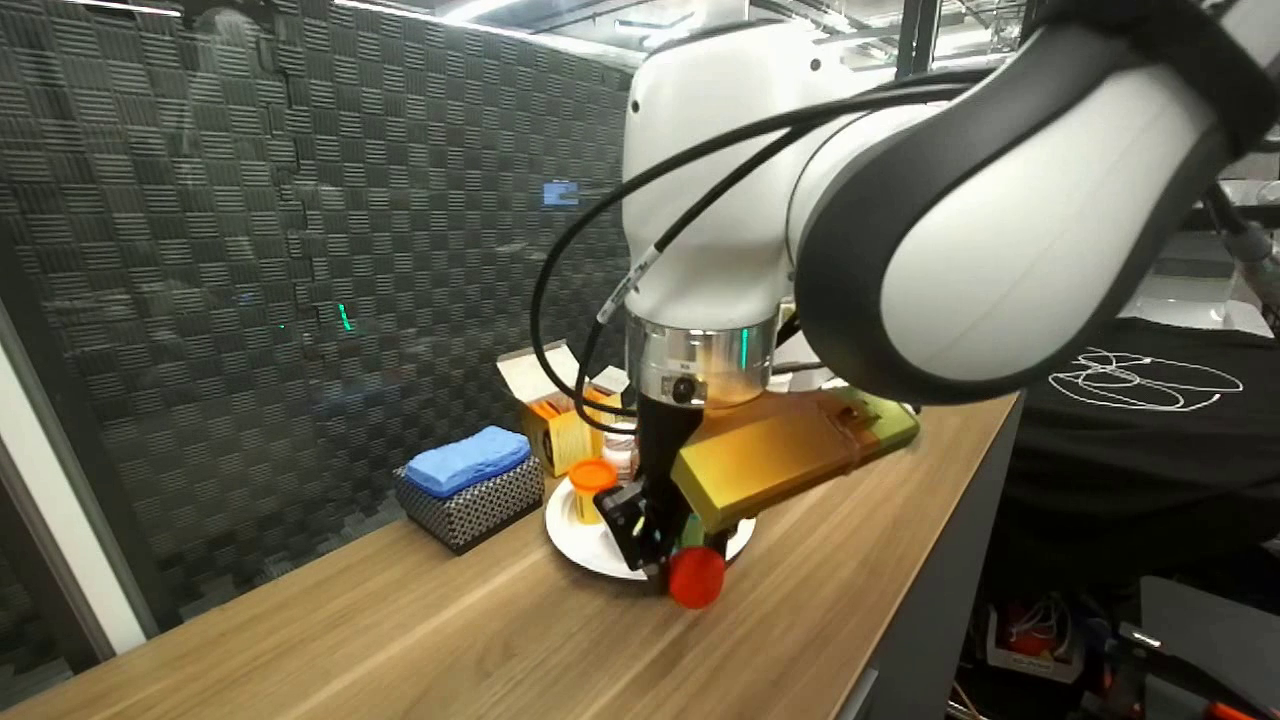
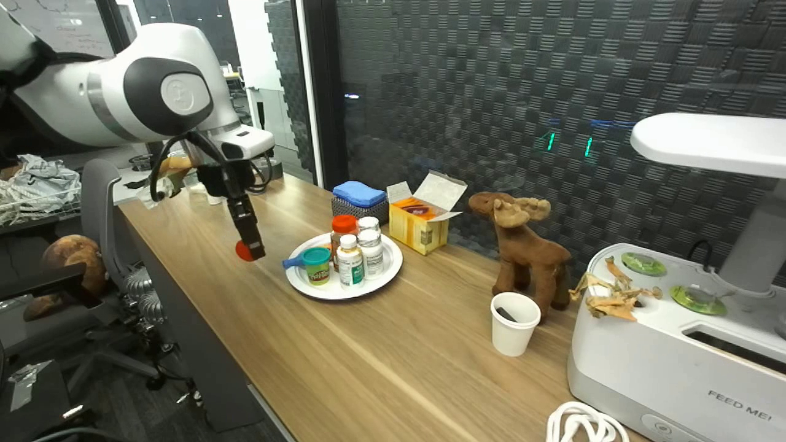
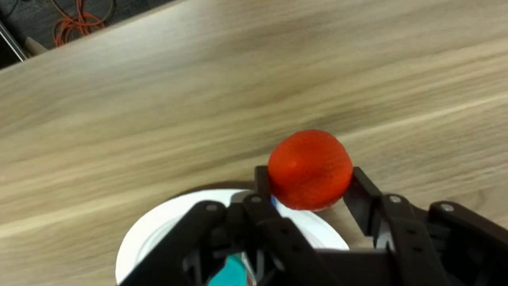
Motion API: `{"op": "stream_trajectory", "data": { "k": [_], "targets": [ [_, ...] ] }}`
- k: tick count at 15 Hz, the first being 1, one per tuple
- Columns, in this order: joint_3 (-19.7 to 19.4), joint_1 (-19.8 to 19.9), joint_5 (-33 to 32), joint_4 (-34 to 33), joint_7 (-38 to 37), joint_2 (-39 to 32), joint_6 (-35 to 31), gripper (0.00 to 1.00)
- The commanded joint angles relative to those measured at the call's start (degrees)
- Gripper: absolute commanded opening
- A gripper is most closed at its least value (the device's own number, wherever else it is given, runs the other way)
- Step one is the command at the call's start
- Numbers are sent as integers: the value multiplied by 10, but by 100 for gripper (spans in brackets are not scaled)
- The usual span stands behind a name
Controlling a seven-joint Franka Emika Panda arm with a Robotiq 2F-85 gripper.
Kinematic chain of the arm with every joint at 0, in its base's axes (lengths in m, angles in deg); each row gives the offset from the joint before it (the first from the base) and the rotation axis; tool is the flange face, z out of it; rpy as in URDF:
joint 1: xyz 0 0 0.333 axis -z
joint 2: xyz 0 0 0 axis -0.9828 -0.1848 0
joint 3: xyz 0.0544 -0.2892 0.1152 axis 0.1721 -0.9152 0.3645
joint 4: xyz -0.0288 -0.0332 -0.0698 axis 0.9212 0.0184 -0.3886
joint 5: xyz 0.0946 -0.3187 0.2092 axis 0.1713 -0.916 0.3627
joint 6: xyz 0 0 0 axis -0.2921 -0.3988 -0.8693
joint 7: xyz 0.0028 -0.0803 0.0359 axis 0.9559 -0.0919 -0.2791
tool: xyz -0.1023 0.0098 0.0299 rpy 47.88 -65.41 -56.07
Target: Put all the bottles and the orange plushie on the white plate
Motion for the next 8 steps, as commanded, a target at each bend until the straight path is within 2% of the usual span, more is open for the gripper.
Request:
{"op": "stream_trajectory", "data": {
  "k": [1, 3, 8],
  "targets": [
    [-9, 2, -60, -53, 11, -4, 21, 25],
    [-13, 12, -67, -82, 35, -29, 8, 25],
    [-22, 24, -38, -160, 124, -101, 1, 25]
  ]
}}
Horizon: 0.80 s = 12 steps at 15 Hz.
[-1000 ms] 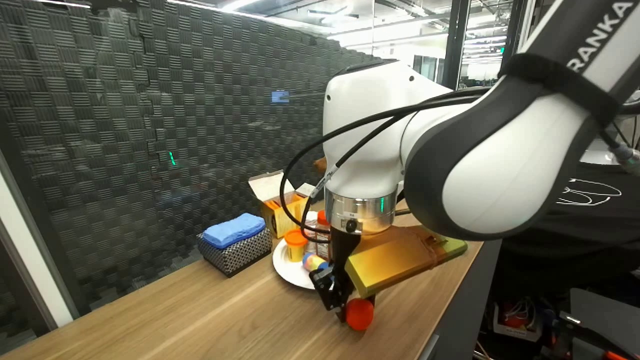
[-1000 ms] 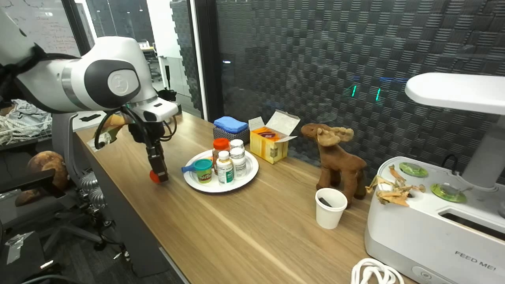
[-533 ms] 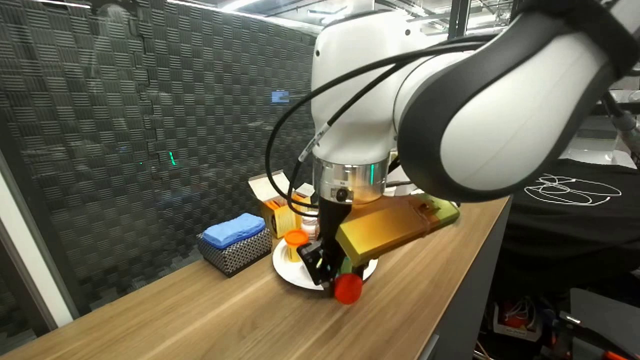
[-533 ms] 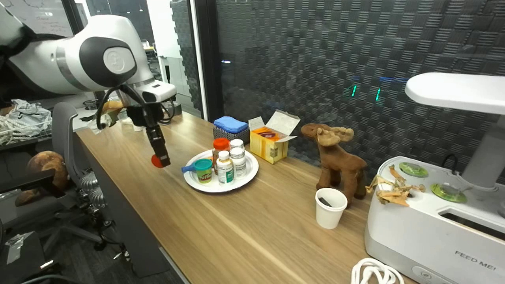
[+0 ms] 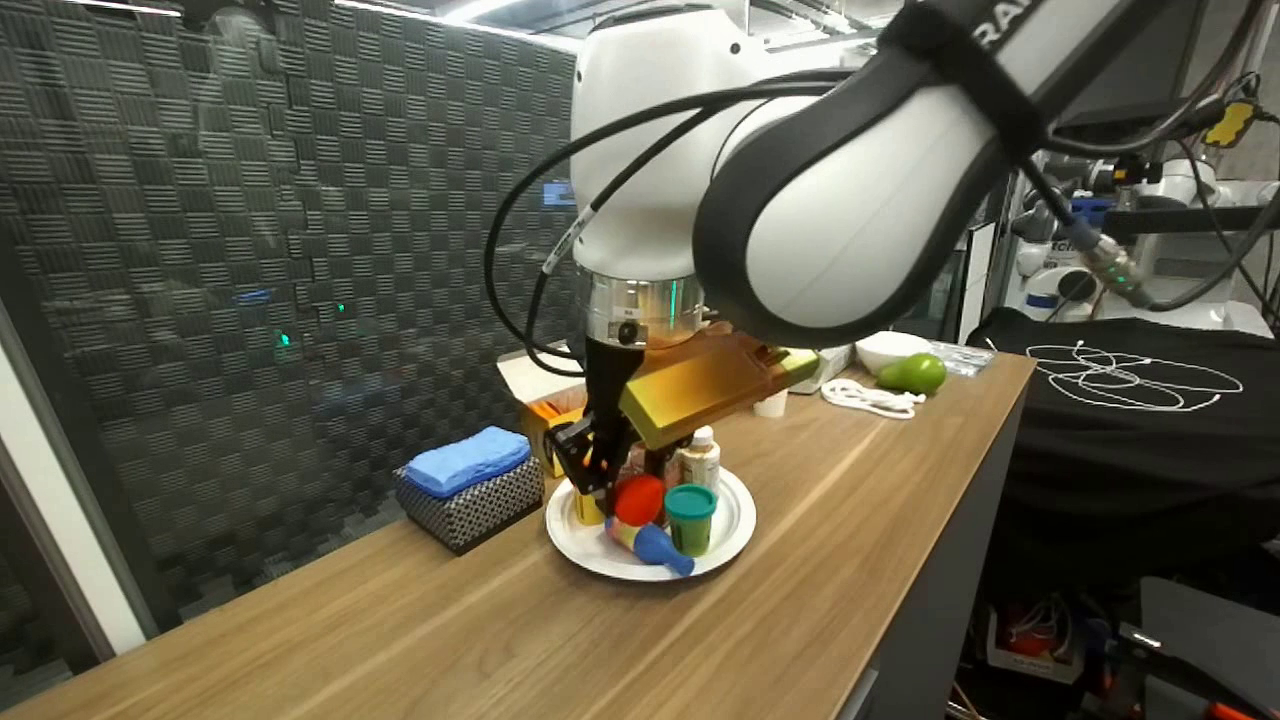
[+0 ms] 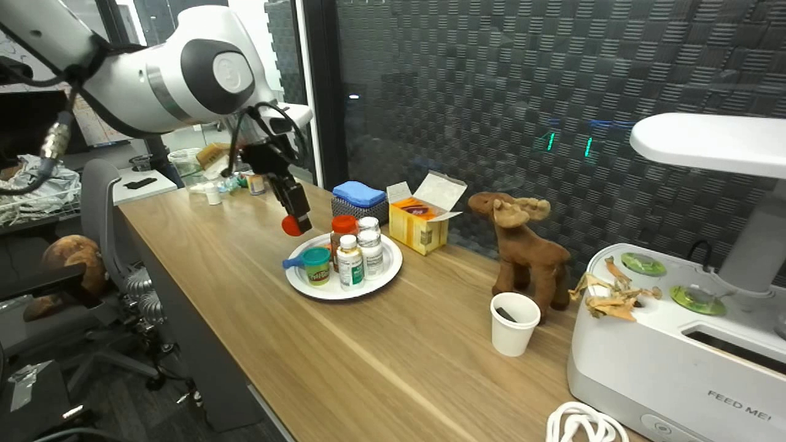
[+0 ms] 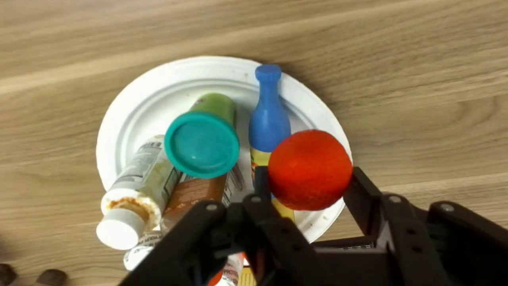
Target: Put all the bottles and the orange plushie on the white plate
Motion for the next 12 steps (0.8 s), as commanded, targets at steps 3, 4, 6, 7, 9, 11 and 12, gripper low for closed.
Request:
{"op": "stream_trajectory", "data": {
  "k": [3, 4, 6, 7, 9, 11, 12],
  "targets": [
    [-6, 4, 34, -92, 96, -82, -4, 25],
    [-7, 3, 42, -103, 109, -91, -1, 25],
    [-11, 0, 55, -119, 129, -106, 2, 25],
    [-13, -2, 59, -125, 137, -112, 3, 25],
    [-18, -6, 65, -133, 151, -119, 5, 25],
    [-25, -10, 66, -137, 157, -125, 5, 25],
    [-28, -11, 66, -138, 159, -126, 4, 25]
  ]
}}
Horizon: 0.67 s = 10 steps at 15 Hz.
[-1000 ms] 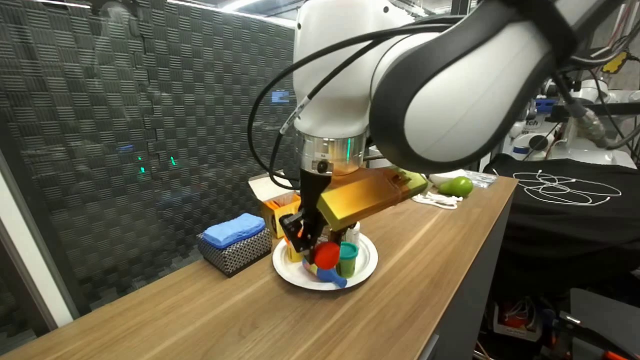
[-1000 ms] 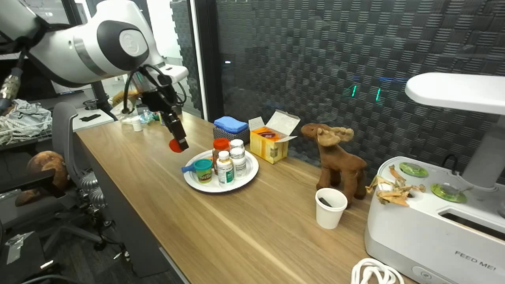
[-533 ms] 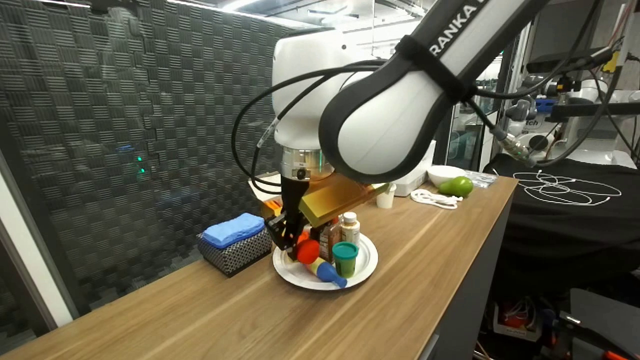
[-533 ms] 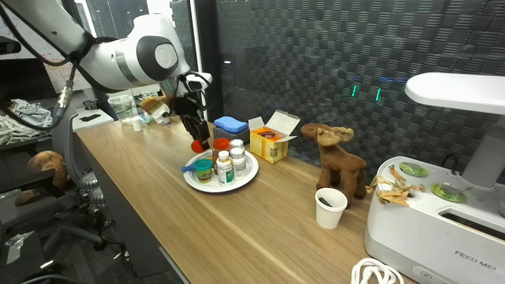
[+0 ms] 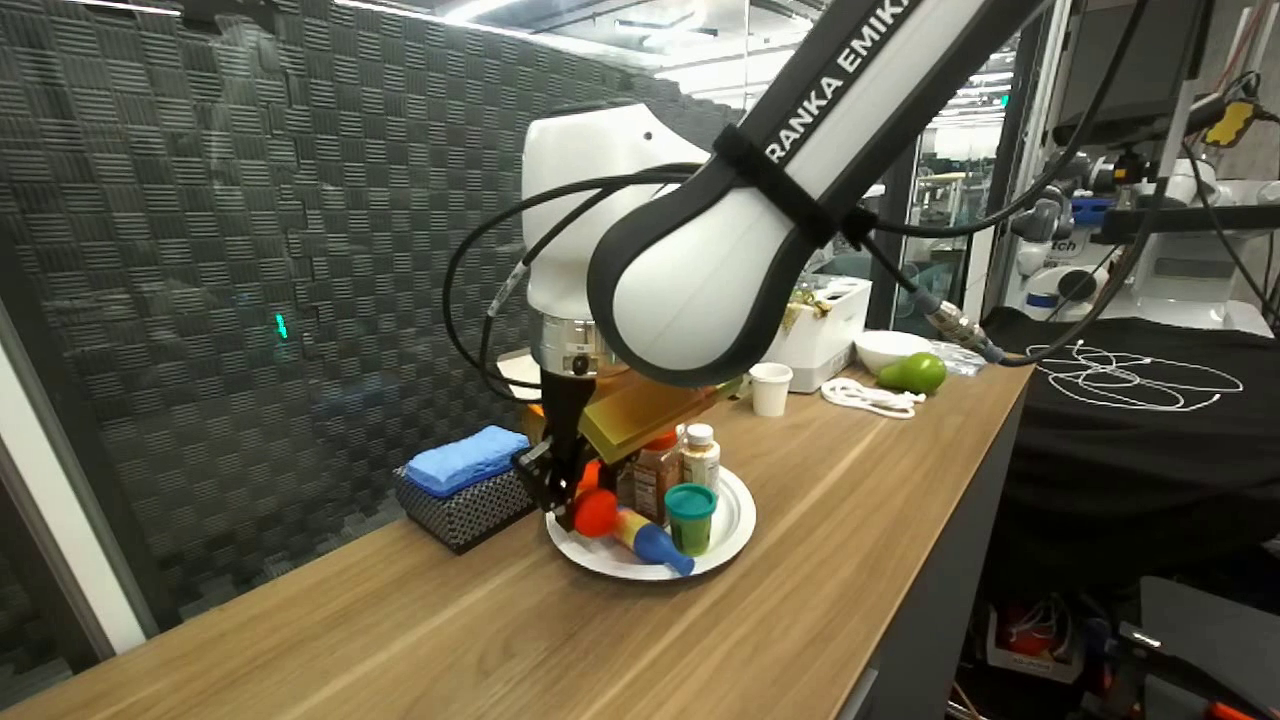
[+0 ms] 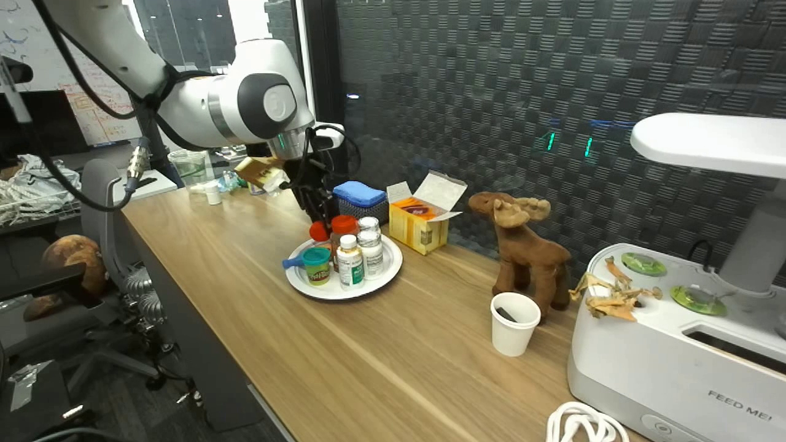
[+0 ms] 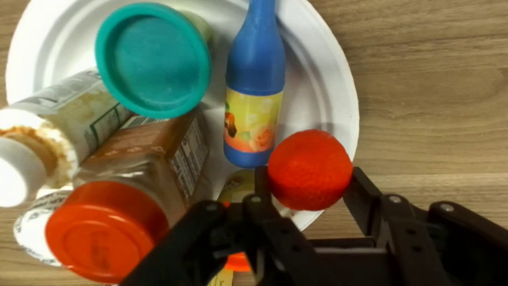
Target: Put all the bottles and the orange plushie on the white plate
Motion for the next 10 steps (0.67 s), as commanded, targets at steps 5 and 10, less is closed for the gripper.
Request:
{"op": "stream_trajectory", "data": {
  "k": [5, 10],
  "targets": [
    [-35, -27, 4, -20, 17, -11, 10, 67],
    [-59, -57, -29, 8, -10, 30, 3, 100]
  ]
}}
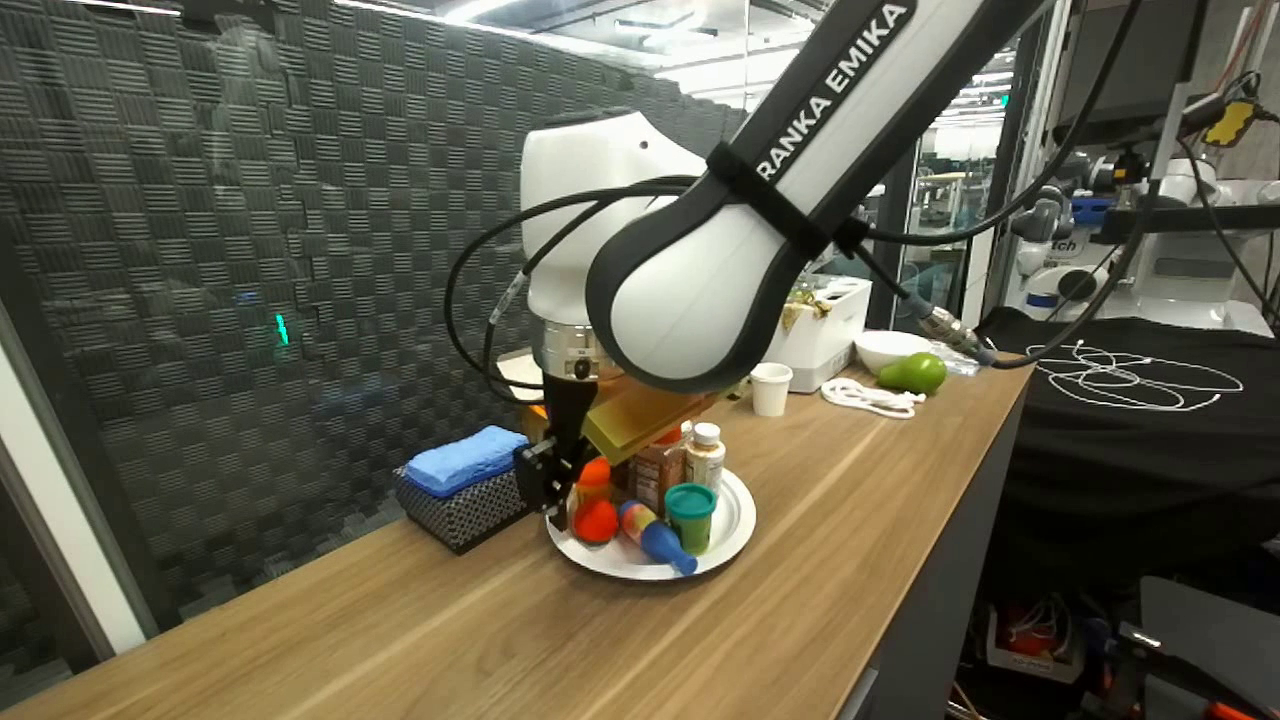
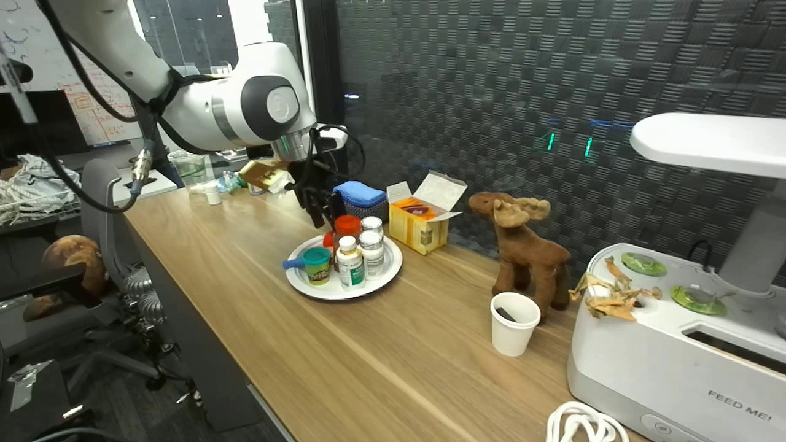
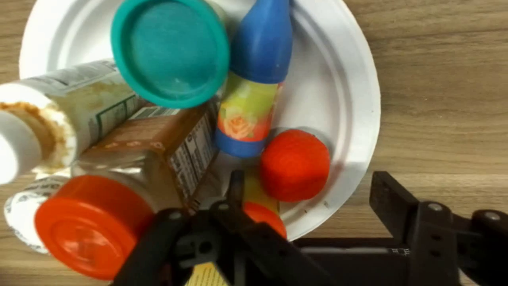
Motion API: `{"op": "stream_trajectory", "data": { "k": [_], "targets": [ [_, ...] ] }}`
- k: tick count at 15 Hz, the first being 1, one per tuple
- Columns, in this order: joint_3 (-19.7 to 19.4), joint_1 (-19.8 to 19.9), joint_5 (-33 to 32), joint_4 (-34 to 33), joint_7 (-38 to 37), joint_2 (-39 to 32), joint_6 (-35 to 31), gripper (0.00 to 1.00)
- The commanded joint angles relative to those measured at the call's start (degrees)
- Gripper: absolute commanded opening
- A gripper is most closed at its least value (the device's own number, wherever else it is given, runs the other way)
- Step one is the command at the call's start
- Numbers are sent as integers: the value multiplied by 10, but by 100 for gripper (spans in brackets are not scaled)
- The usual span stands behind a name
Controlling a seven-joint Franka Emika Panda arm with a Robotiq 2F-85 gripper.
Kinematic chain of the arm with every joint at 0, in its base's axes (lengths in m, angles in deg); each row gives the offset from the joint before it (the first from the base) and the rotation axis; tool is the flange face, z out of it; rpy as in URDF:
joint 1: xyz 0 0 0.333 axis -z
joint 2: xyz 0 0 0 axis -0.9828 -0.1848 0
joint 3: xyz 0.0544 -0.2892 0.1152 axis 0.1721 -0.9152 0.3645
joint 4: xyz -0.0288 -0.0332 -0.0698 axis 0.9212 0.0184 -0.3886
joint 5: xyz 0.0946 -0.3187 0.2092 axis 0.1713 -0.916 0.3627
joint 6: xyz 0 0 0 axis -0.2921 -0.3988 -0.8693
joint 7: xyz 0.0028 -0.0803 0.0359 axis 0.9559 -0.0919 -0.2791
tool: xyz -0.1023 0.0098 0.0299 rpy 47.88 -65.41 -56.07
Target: Put all the bottles and the orange plushie on the white plate
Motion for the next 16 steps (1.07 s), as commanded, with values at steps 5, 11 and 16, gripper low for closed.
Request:
{"op": "stream_trajectory", "data": {
  "k": [5, 11, 16],
  "targets": [
    [-42, -60, -87, 51, -85, 127, 47, 100],
    [32, -42, -113, 101, -148, 267, 186, 100],
    [98, -15, -98, 104, -136, 292, 211, 100]
  ]
}}
